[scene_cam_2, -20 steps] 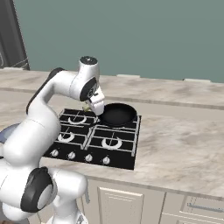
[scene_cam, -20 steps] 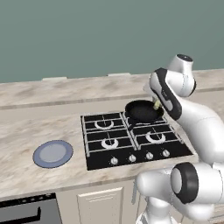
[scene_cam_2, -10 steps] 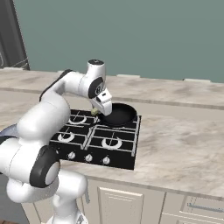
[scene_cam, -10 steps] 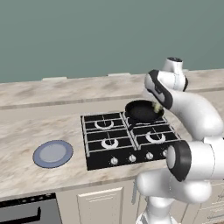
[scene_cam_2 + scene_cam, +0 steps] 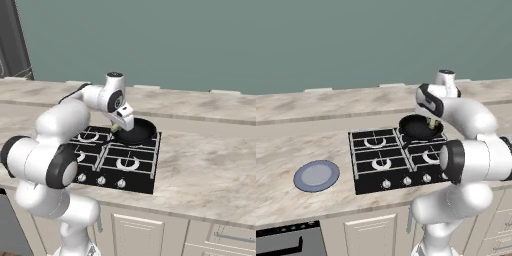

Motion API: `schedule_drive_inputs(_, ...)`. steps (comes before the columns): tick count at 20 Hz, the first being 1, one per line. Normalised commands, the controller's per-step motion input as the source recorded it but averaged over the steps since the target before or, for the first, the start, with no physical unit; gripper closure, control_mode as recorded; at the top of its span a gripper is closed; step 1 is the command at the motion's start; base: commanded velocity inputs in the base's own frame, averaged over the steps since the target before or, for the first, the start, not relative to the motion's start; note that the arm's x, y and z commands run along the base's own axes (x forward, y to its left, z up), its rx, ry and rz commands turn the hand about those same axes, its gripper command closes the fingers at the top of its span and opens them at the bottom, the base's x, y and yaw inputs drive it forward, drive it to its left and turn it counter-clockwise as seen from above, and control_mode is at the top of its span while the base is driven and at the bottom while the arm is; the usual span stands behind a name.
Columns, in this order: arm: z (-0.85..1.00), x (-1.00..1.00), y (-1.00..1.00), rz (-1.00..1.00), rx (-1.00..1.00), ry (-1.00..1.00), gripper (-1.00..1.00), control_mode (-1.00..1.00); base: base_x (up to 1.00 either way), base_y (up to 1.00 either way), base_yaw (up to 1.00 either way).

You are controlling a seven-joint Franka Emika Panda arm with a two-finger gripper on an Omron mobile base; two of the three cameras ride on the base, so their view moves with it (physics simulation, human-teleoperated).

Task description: Pick up the butter stick and place it in the pan. Then turn on the burner for the pan.

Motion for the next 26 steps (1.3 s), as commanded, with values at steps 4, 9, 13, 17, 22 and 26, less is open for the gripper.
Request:
schedule_drive_inputs(4,-0.21,0.41,-0.14,0.06,-0.01,0.02,1.00,-1.00,0.00,0.00,0.00)
schedule_drive_inputs(9,-0.30,0.46,-0.14,0.07,0.00,0.05,1.00,-1.00,0.00,0.00,0.00)
schedule_drive_inputs(13,-0.30,0.47,-0.14,0.07,0.00,0.07,1.00,-1.00,0.00,0.00,0.00)
schedule_drive_inputs(17,-0.31,0.46,-0.14,0.08,0.00,0.07,1.00,-1.00,0.00,0.00,0.00)
schedule_drive_inputs(22,-0.30,0.53,-0.09,0.09,0.00,0.10,1.00,-1.00,0.00,0.00,0.00)
schedule_drive_inputs(26,-0.27,0.58,-0.06,0.10,0.00,0.13,1.00,-1.00,0.00,0.00,0.00)
